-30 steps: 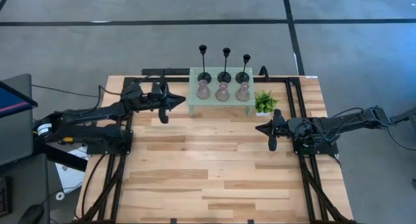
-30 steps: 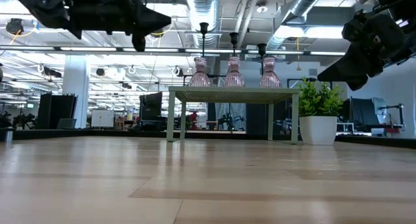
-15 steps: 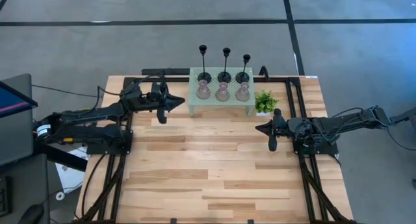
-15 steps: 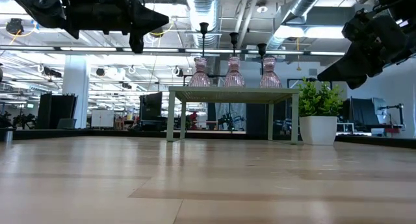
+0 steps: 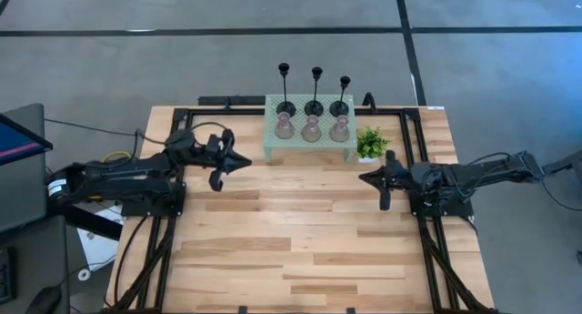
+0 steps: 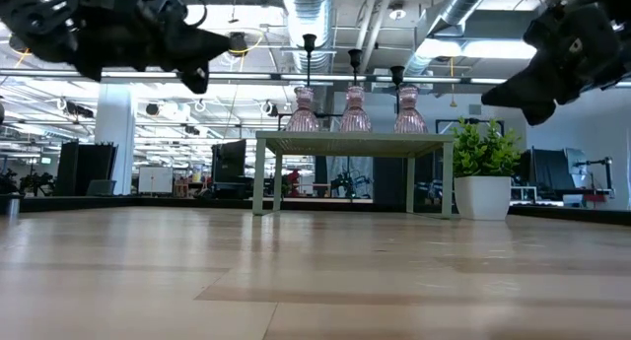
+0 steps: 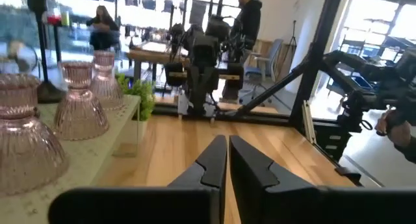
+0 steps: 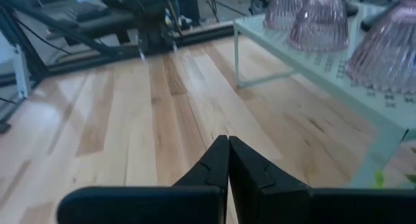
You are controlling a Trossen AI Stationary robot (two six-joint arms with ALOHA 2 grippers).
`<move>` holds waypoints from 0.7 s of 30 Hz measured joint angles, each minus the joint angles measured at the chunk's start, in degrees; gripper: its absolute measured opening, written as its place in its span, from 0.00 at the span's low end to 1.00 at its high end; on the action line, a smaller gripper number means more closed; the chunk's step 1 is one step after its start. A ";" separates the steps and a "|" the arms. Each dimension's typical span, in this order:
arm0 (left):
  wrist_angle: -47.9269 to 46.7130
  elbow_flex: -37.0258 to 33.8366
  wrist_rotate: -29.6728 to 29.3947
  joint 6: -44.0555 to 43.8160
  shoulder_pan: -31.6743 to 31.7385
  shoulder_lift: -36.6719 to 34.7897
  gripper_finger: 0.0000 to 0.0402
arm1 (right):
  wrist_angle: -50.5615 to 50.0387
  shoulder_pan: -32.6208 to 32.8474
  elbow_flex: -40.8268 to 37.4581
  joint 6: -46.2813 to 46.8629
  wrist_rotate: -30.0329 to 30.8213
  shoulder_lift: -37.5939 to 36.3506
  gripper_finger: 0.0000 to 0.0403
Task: Pick & Place candle stick holders
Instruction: Return to Home Position
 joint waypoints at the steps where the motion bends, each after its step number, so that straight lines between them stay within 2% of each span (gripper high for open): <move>1: 1.29 -1.15 0.00 0.12 0.00 -0.84 0.04 | -0.04 -0.02 0.00 -0.27 -0.21 -0.81 0.00; 6: 4.22 -6.06 0.19 0.17 0.00 -5.87 0.05 | -0.08 0.00 0.00 -0.79 -2.44 -5.31 0.00; 13: 4.74 -12.28 5.66 0.15 0.00 -12.33 0.04 | -0.57 0.00 0.00 -0.77 -5.57 -10.53 0.00; 21: 5.06 -15.39 6.28 -1.12 0.00 -16.67 0.05 | -2.16 0.00 0.00 -0.66 -6.38 -14.80 0.00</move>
